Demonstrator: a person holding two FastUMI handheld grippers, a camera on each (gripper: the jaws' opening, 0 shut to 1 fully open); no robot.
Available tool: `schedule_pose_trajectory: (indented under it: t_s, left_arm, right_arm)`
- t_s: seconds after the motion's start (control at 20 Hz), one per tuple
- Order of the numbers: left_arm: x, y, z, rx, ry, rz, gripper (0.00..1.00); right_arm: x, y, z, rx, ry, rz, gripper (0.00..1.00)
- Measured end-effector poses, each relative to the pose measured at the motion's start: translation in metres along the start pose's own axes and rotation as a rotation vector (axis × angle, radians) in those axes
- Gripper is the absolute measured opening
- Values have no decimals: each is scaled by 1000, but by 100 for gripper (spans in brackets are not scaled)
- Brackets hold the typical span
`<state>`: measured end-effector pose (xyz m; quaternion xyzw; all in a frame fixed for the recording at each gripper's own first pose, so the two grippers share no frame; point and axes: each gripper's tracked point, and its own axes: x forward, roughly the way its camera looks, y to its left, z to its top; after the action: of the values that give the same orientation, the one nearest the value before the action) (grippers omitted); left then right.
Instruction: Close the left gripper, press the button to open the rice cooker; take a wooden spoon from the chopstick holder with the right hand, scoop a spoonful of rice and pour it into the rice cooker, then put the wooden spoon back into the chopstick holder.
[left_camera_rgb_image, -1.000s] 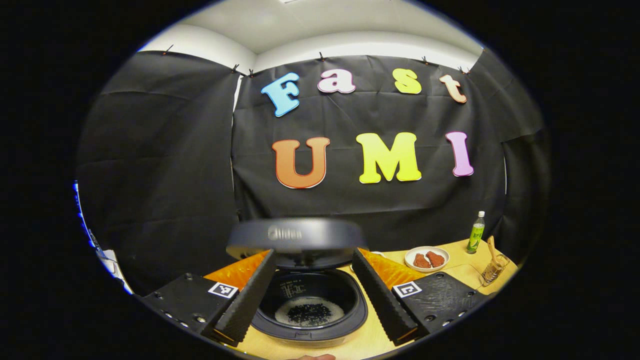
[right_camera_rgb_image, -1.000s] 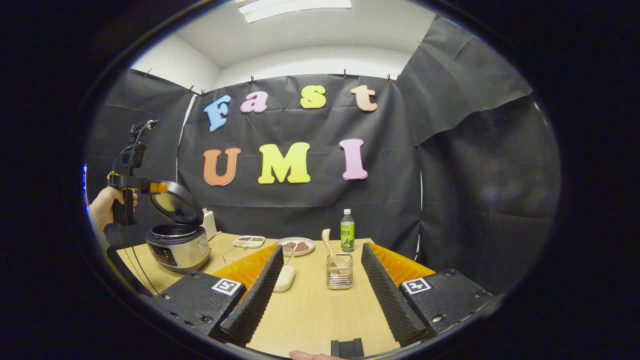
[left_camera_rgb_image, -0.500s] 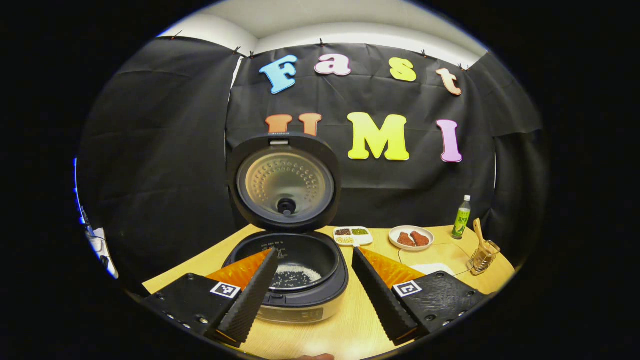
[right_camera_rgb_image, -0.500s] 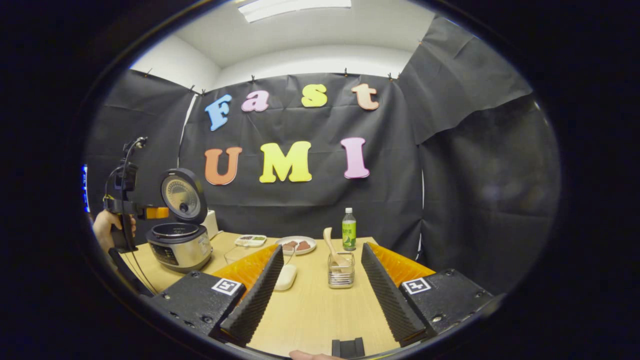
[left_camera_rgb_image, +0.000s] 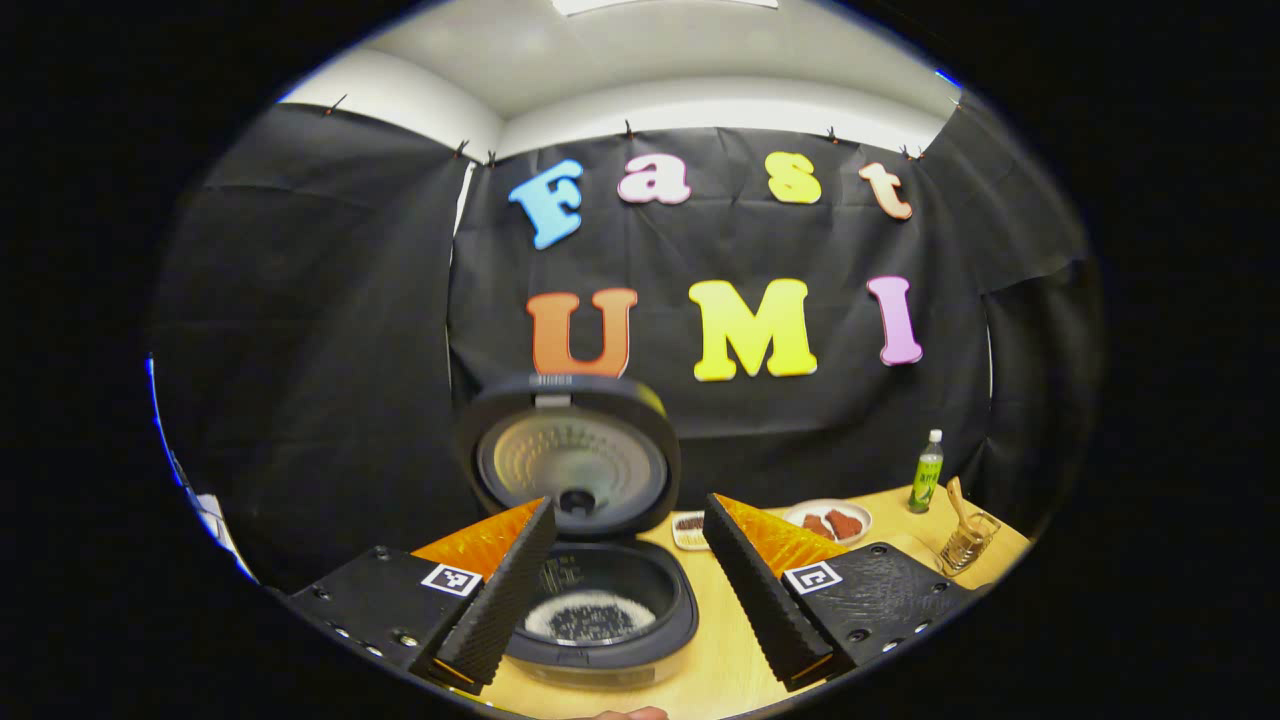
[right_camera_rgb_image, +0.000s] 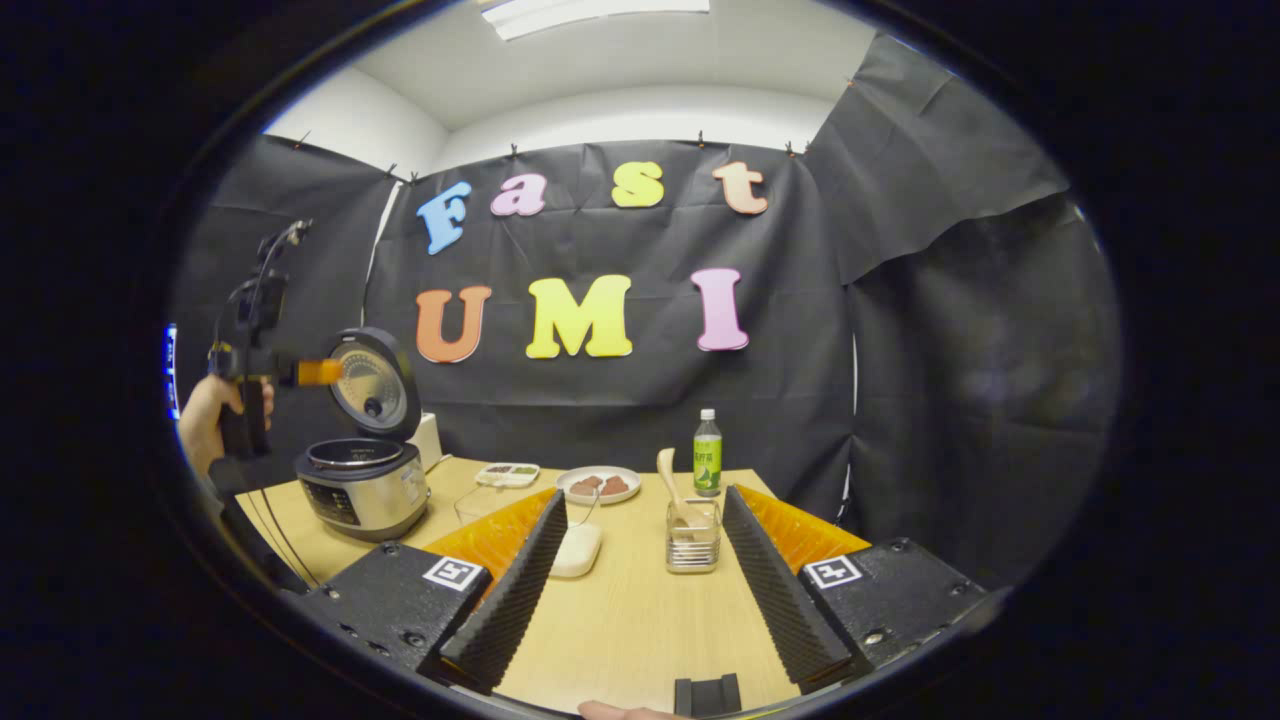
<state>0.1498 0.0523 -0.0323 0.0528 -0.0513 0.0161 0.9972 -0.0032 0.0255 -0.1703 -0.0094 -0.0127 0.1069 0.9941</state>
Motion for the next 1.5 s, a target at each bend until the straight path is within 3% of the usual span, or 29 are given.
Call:
schedule_pose_trajectory:
  t_s: [0.15,0.3,0.55,0.6,0.75,0.8,0.85,1.1,1.5]
  left_arm:
    - [40,14,41,70,-75,33,94]
    - [82,21,58,47,-85,25,94]
    - [142,43,49,12,10,41,95]
    - [149,43,44,-14,32,31,90]
    - [163,53,15,-44,138,37,94]
    - [162,53,2,-42,194,27,95]
    - [160,50,12,-43,144,11,97]
    - [132,44,-5,-43,228,-12,100]
    - [42,18,-80,-71,342,-29,99]
  right_arm:
    - [9,4,-10,-4,19,15,100]
    - [22,4,-16,9,31,26,100]
    - [45,-2,-30,26,59,30,100]
    - [49,-4,-34,35,69,28,100]
    - [58,-5,-42,62,88,23,100]
    - [58,-4,-44,68,91,24,100]
    - [57,-3,-44,69,89,26,100]
    - [48,7,-38,50,75,41,100]
    - [15,20,-25,20,34,68,100]
